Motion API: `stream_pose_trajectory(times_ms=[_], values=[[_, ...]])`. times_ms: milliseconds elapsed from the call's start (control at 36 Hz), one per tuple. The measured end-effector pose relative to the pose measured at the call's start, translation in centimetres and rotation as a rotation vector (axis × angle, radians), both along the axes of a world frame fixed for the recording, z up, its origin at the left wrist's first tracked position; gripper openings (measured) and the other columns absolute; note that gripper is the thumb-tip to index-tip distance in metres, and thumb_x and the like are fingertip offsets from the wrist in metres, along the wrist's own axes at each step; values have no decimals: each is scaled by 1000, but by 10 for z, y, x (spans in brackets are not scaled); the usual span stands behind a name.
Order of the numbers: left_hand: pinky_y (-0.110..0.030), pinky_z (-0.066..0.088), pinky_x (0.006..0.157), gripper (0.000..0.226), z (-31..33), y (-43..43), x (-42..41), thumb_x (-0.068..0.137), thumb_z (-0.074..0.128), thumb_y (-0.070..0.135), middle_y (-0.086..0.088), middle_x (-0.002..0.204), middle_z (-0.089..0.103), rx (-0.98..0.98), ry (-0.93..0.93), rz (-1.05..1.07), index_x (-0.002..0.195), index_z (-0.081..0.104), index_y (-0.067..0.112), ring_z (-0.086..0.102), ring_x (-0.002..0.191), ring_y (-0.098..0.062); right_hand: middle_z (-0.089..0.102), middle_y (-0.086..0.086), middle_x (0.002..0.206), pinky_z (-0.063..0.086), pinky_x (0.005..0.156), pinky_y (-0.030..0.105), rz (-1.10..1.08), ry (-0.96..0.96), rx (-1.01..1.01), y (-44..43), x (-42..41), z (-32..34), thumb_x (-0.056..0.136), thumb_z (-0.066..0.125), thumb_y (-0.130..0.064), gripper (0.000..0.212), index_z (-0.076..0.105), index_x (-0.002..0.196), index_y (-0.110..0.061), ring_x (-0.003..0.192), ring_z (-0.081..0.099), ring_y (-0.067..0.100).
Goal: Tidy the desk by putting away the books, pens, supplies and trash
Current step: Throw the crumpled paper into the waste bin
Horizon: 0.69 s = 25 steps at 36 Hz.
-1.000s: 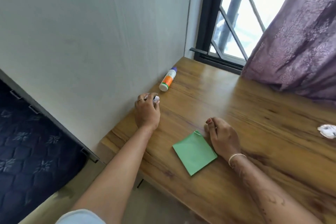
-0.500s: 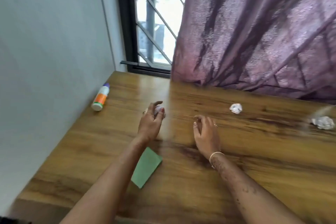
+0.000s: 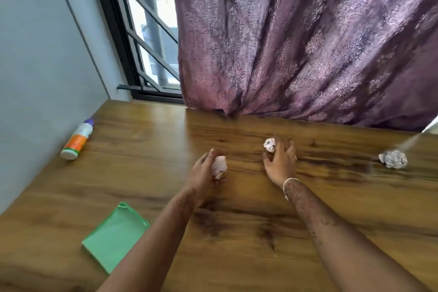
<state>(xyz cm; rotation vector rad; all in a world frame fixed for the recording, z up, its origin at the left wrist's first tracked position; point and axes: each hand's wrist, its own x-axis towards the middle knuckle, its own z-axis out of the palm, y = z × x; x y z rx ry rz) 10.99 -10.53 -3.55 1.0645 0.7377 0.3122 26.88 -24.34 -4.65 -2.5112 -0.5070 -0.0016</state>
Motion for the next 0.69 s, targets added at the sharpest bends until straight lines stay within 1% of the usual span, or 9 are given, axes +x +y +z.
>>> stream_pose_trajectory(times_ms=[56, 139, 250, 306, 389, 500, 556, 639, 694], values=[[-26, 52, 49, 47, -2, -5, 7, 97, 54, 34, -7, 90, 62, -1, 18, 31, 133, 52, 4, 62, 61, -13, 12, 28, 154, 29, 110, 38, 45, 3, 19, 1, 10, -2, 90, 63, -22, 66, 32, 148, -17, 141, 23, 40], [-28, 52, 51, 48, -2, -14, 11, 96, 56, 33, -7, 87, 61, -14, 14, 61, 132, 52, 1, 62, 61, -13, 18, 26, 152, 31, 109, 40, 110, -13, 39, 4, 22, -7, 88, 64, -19, 71, 29, 149, -26, 138, 29, 39], [-29, 54, 54, 41, -4, -26, 13, 97, 54, 34, -6, 89, 63, -21, 2, 78, 125, 58, 4, 62, 66, -12, 37, 16, 144, 38, 101, 43, 164, -125, 18, 5, 26, -19, 90, 60, -17, 56, 41, 142, -23, 127, 44, 35], [-31, 55, 55, 36, -5, -31, 13, 98, 52, 34, -6, 88, 63, -22, -9, 88, 120, 60, 6, 62, 68, -13, 44, 11, 137, 39, 100, 45, 172, -174, 30, 5, 26, -25, 91, 56, -16, 51, 43, 140, -24, 122, 48, 32], [-31, 57, 59, 29, -4, -40, 9, 99, 50, 32, -4, 85, 63, 9, -5, 94, 111, 63, 9, 62, 69, -14, 50, 11, 130, 39, 97, 43, 174, -205, 73, 6, 25, -26, 92, 54, -13, 47, 46, 138, -22, 114, 53, 33], [-28, 56, 56, 24, -3, -50, 2, 101, 47, 30, -1, 82, 63, 28, -2, 109, 97, 68, 17, 60, 69, -12, 50, 16, 126, 43, 90, 43, 150, -182, 244, 3, 21, -21, 90, 55, -8, 41, 53, 131, -15, 107, 55, 37], [-29, 56, 55, 24, -2, -57, -1, 101, 48, 29, -1, 83, 62, 18, 1, 115, 95, 68, 18, 60, 71, -12, 49, 16, 124, 44, 90, 41, 124, -135, 330, -3, 17, -18, 91, 56, -8, 37, 54, 128, -14, 106, 54, 35], [-30, 57, 57, 23, 1, -67, -4, 100, 50, 30, -4, 86, 62, 0, 1, 104, 97, 68, 16, 60, 74, -14, 49, 15, 121, 42, 90, 37, 52, -62, 418, -19, 7, -14, 90, 58, -9, 35, 55, 124, -13, 105, 54, 33], [-31, 58, 58, 25, 6, -76, -4, 98, 53, 30, -6, 90, 63, -15, 5, 99, 106, 66, 11, 62, 76, -15, 50, 14, 120, 41, 89, 34, 45, -35, 448, -34, -1, -13, 89, 60, -9, 34, 56, 122, -12, 105, 54, 31]])
